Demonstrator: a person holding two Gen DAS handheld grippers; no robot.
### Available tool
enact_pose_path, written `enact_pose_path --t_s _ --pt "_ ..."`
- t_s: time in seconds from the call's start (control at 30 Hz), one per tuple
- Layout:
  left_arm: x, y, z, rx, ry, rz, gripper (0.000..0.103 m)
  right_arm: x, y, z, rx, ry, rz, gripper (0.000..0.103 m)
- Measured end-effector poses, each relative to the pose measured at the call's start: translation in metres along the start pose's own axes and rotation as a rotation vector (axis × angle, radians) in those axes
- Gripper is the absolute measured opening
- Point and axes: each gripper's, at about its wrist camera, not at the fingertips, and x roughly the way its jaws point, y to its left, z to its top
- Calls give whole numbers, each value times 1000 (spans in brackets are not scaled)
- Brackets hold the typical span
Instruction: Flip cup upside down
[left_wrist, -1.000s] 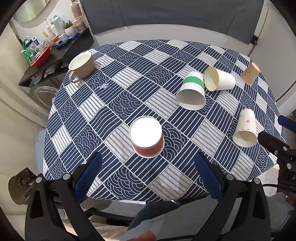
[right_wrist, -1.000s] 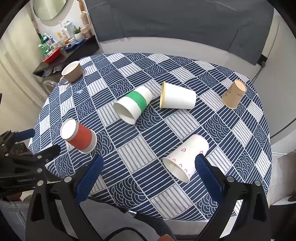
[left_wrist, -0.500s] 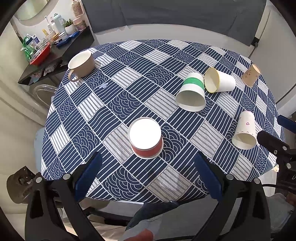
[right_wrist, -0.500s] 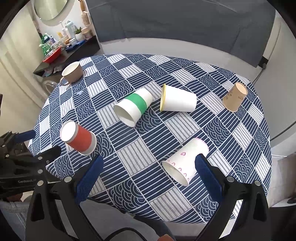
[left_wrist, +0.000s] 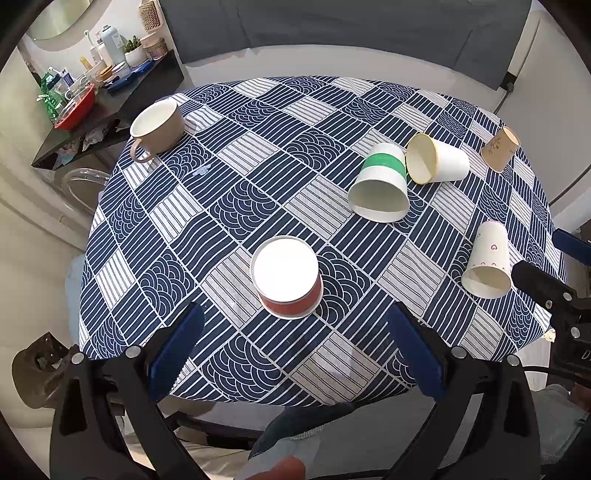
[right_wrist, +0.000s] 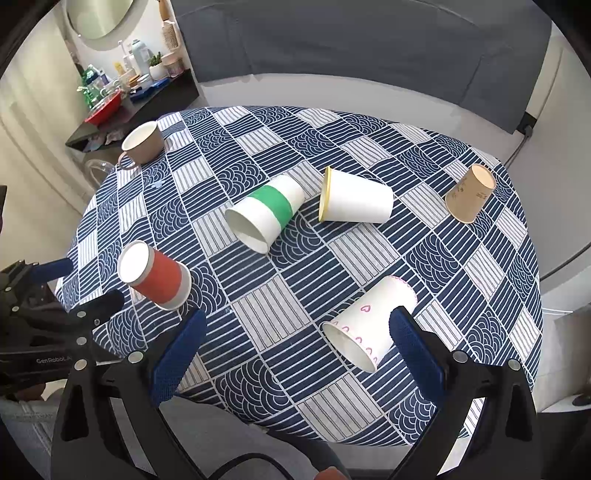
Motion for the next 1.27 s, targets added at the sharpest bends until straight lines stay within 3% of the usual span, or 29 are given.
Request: enact_pose_path --t_s 1.27 --pt "0 7 6 -23 -19 9 97 8 4 8 -18 8 15 95"
